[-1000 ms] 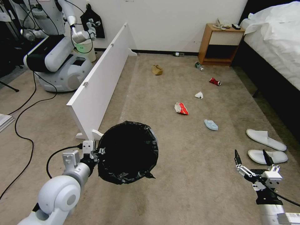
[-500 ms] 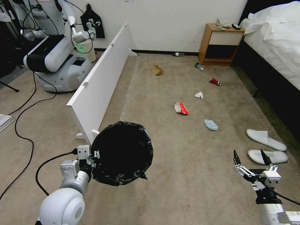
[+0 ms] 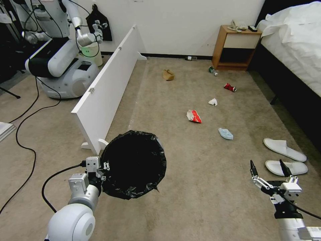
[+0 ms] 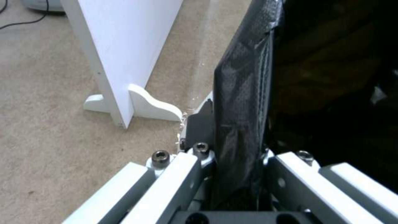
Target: Pick up the trash bin and place the garbage on the floor into it.
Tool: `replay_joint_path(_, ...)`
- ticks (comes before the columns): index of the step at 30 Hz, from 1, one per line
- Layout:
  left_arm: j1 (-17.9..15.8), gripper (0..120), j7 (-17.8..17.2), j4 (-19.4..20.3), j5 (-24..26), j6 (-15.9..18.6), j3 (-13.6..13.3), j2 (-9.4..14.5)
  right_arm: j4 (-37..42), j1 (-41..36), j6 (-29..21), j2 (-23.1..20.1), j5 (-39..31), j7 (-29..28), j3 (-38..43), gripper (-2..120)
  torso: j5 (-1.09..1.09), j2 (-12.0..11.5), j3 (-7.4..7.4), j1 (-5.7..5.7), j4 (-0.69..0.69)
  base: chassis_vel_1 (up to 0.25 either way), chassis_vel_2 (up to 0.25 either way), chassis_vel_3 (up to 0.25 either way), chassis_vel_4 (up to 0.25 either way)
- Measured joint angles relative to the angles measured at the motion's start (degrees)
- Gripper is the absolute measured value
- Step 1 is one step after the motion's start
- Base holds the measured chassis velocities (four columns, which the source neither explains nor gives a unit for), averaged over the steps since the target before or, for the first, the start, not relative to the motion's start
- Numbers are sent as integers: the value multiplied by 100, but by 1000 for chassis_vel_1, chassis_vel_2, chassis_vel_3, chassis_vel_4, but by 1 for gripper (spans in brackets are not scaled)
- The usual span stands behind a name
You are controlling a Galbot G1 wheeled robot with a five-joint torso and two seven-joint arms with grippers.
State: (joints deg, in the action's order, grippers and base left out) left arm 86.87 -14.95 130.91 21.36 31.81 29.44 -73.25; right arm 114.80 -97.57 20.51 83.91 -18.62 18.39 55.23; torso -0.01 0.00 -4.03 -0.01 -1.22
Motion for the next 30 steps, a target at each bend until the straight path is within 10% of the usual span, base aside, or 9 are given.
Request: replay_joint_path(30, 27, 2, 194, -62, -35, -137, 13, 63, 45, 18, 30, -34, -80, 95, 74, 100, 1, 0, -1, 0, 0, -158, -154, 161, 152)
